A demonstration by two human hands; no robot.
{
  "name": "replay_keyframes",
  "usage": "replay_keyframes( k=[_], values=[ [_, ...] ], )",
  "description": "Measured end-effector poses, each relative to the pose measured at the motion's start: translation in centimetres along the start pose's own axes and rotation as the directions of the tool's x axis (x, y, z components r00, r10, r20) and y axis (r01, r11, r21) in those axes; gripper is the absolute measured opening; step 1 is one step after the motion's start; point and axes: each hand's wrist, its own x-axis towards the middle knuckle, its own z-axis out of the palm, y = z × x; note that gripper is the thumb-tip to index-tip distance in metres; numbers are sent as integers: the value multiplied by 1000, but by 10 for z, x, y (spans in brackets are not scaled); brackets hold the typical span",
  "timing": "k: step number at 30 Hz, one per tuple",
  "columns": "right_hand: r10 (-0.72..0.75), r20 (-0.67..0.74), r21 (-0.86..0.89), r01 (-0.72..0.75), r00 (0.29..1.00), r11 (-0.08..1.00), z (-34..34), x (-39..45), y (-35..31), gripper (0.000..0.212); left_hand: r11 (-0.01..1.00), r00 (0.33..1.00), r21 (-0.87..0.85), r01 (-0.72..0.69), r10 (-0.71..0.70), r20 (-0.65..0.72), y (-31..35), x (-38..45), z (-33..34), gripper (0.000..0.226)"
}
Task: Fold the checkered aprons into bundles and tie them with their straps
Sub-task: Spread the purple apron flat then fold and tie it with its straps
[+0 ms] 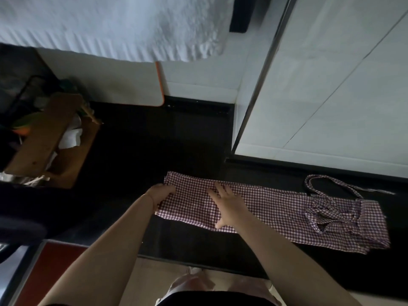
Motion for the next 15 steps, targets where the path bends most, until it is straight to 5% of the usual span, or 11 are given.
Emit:
replay_keyframes(
  k=[8,11,13,15],
  values=[
    [21,9,-26,-21,1000,999,1,-1,-1,123,992,999,-123,25,-30,-39,-7,-9,-9,30],
    [24,19,12,-24,1000,1000,1,1,-2,117,987,997,-143,-76,78,6,-2,-17,-4,27],
    [42,26,204,-47,999,978,-9,3,-3,95,969,981,-171,-177,187,49,10,-28,3,35],
    [118,20,559,-109,993,822,-27,1,-5,53,951,959,-200,-237,262,109,23,-38,14,44]
  ],
)
